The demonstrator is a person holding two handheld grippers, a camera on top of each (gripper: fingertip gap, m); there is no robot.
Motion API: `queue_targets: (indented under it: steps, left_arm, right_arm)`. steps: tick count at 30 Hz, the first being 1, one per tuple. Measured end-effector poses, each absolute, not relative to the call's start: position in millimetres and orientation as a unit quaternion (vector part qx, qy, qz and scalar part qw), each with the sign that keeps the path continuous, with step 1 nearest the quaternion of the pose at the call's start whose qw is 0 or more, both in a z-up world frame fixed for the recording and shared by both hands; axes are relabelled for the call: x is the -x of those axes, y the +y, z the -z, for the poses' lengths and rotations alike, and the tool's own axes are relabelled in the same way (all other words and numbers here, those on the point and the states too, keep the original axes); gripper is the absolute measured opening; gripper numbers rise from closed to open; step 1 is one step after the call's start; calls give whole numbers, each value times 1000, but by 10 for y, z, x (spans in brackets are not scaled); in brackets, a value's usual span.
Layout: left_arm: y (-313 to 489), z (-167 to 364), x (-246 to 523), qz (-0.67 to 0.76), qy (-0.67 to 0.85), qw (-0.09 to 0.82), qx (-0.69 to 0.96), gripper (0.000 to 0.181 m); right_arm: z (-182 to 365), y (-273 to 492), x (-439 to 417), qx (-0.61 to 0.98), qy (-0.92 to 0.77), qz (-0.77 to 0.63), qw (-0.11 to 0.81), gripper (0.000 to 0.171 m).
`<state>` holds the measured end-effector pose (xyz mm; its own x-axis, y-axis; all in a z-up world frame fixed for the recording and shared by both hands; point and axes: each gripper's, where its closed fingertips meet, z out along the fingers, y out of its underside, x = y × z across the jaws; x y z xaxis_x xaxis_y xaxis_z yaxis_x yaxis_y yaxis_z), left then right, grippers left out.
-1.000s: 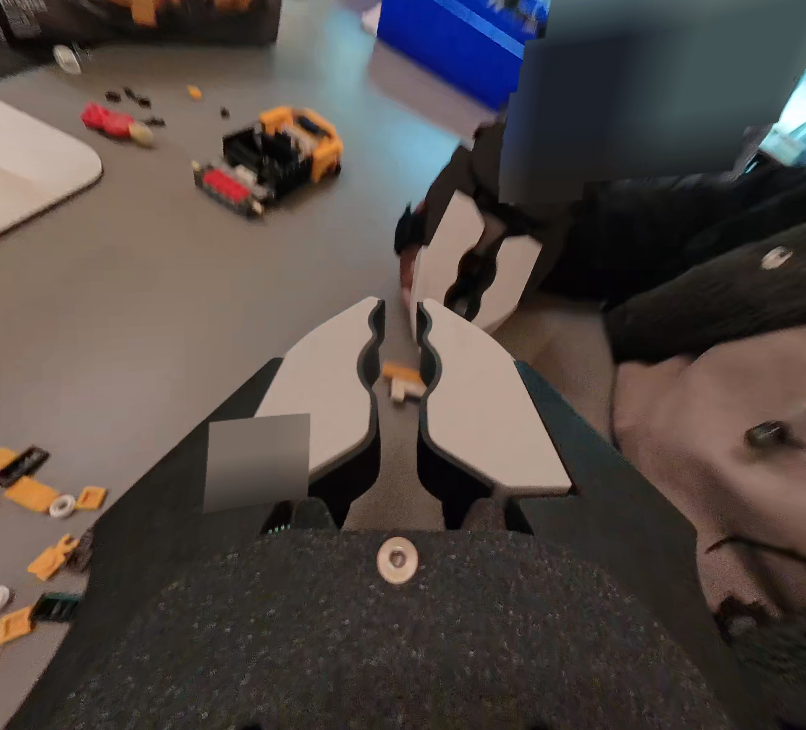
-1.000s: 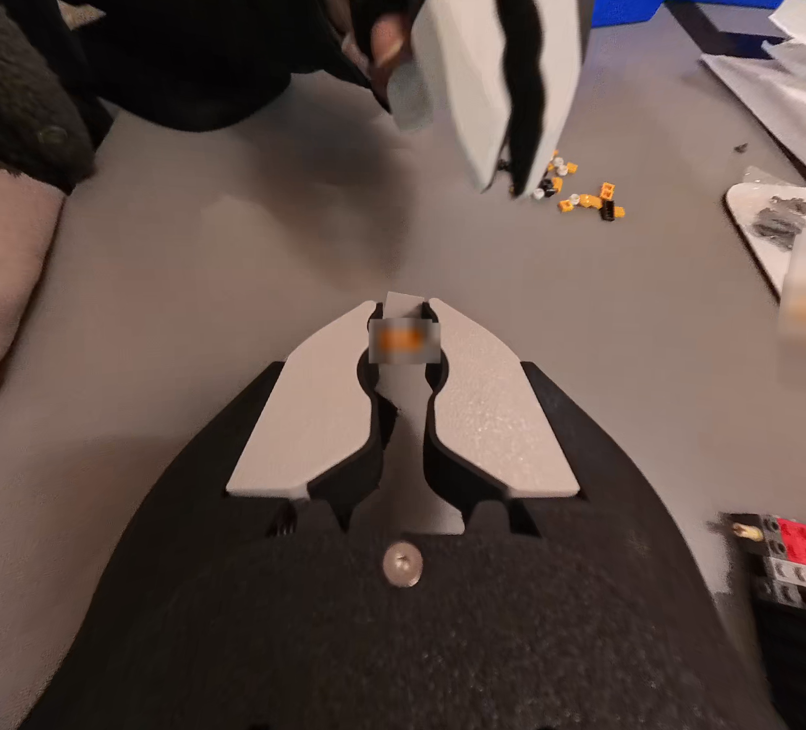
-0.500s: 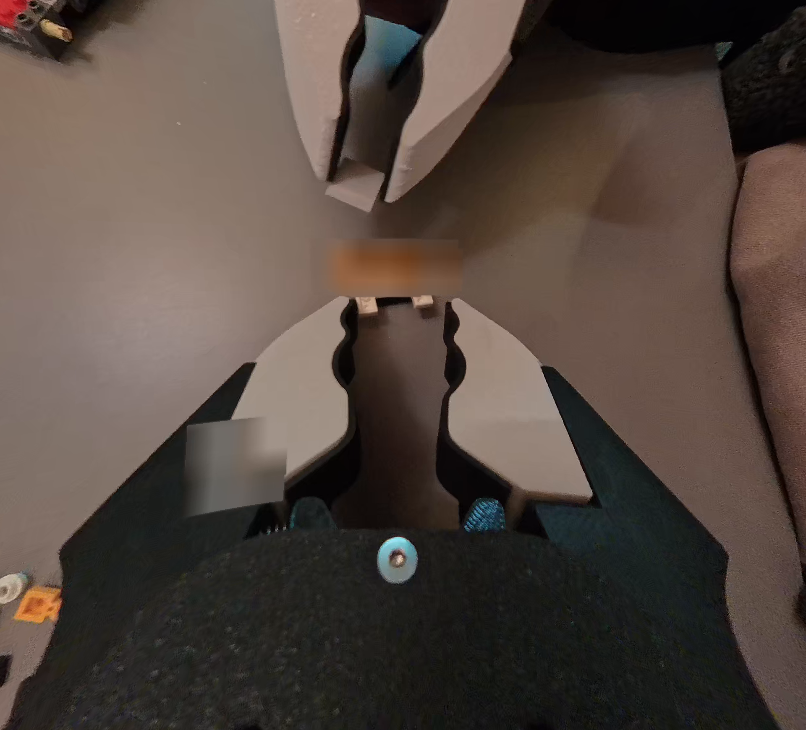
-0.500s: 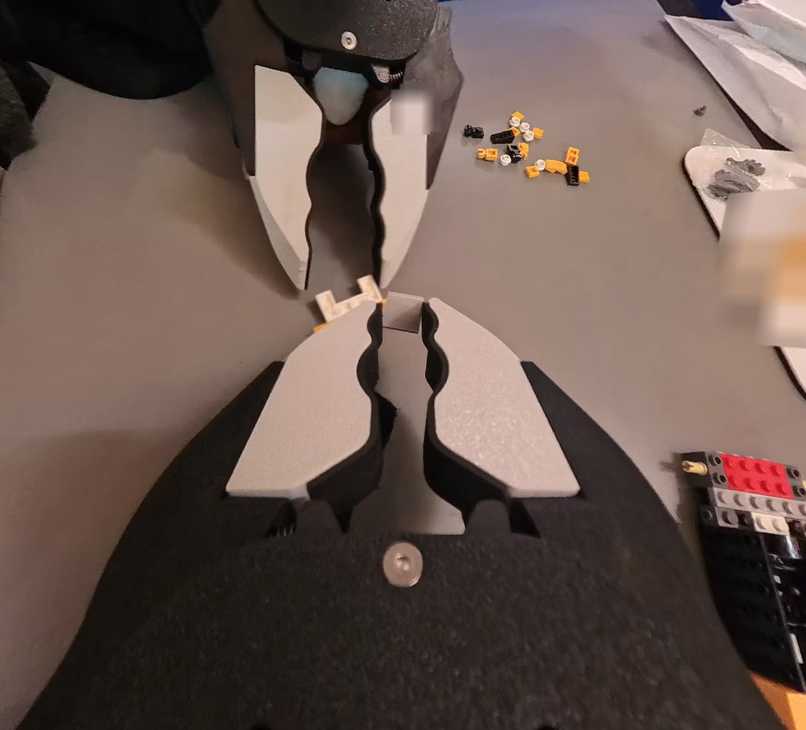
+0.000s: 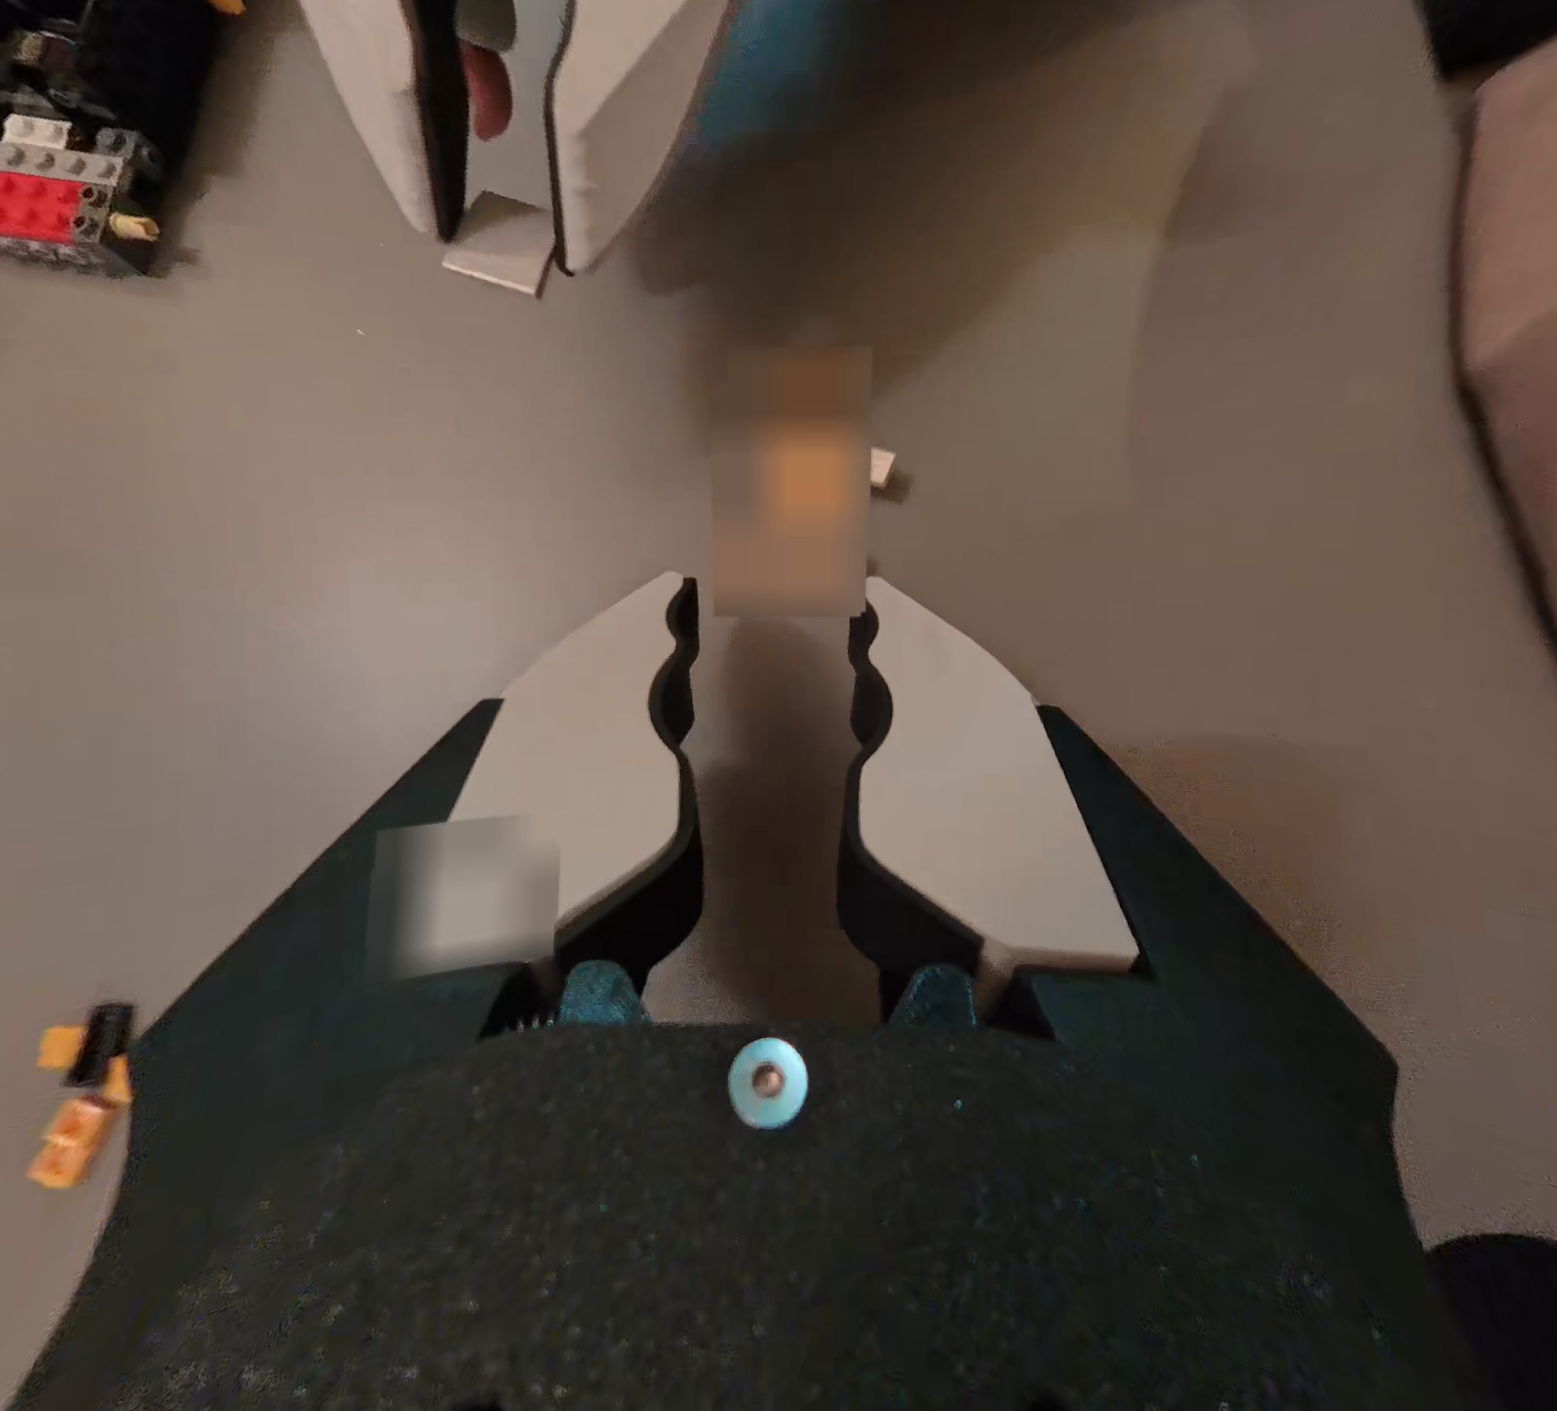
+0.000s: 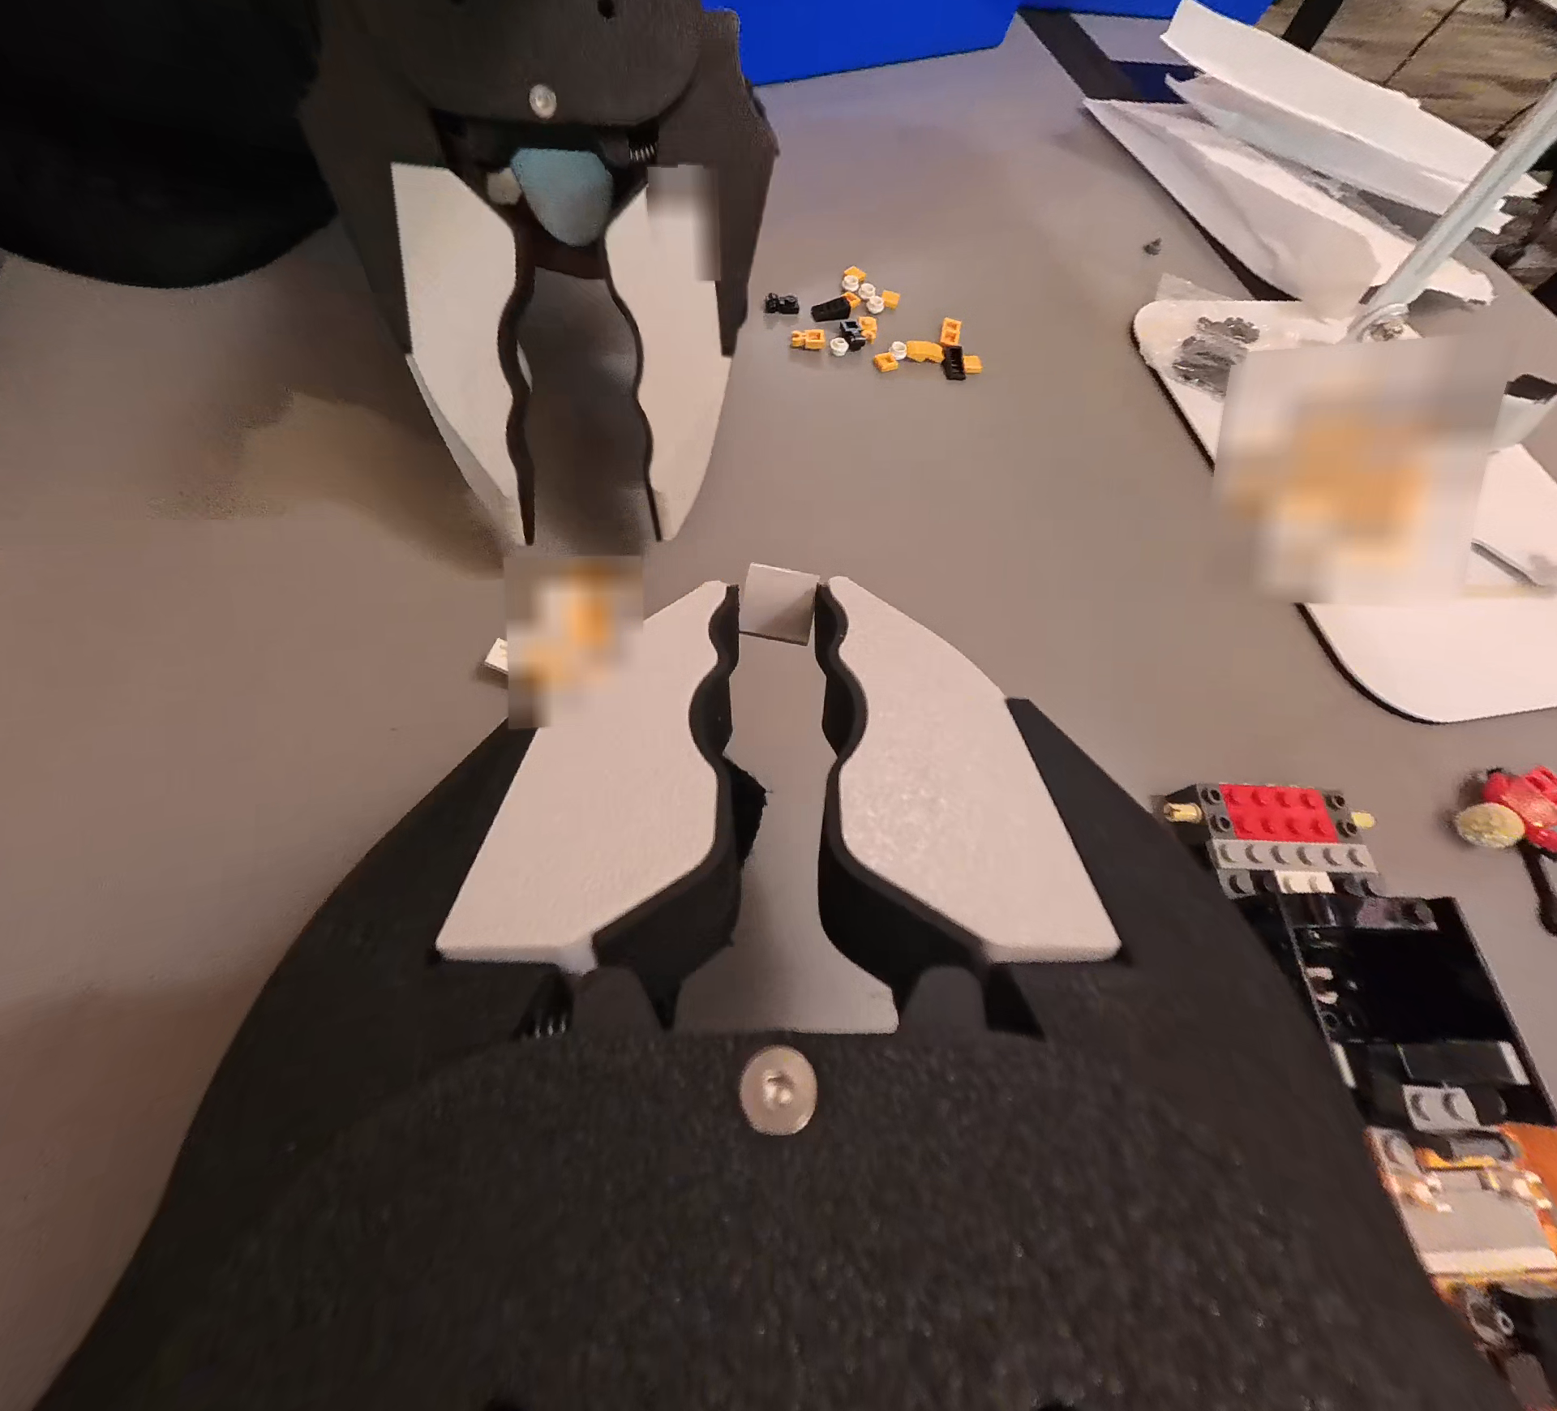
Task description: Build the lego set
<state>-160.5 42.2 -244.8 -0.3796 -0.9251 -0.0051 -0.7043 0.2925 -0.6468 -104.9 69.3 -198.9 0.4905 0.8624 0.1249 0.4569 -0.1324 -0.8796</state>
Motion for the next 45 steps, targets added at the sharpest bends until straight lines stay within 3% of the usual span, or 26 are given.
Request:
queue_targets:
  steps: [6,12,19,27,34,37,41,45]
  left_arm:
    - [363,2621,1607,239,852,141,445,47]
    - [279,2592,1585,242,887,92,382,49]
    - [237,2600,1487,233,859,0,457,25]
    - [623,2585,1792,200,631,82,745,25]
    - [708,2576,2281,206,502,132,829,25]
    - [639,2589,2333,205,501,131,831,27]
    - [510,2546,2324,223,528,120,811,47]
    - [558,2359,2411,152,706,144,677,49]
  right_arm:
    - [1983,708,991,725,-451,-209,477,17]
    - [1995,706,988,726,-454,-208,473,17]
    - [1980,740,893,733,-440,-201,478,17]
    - [1971,859,777,759,-399,-178,483,17]
    - [1970,869,796,765,-388,-178,481,17]
    - [1963,860,809,764,-389,-179,482,17]
    - [1968,853,816,764,-391,-179,481,17]
    - [1986,841,849,761,-396,-189,479,17]
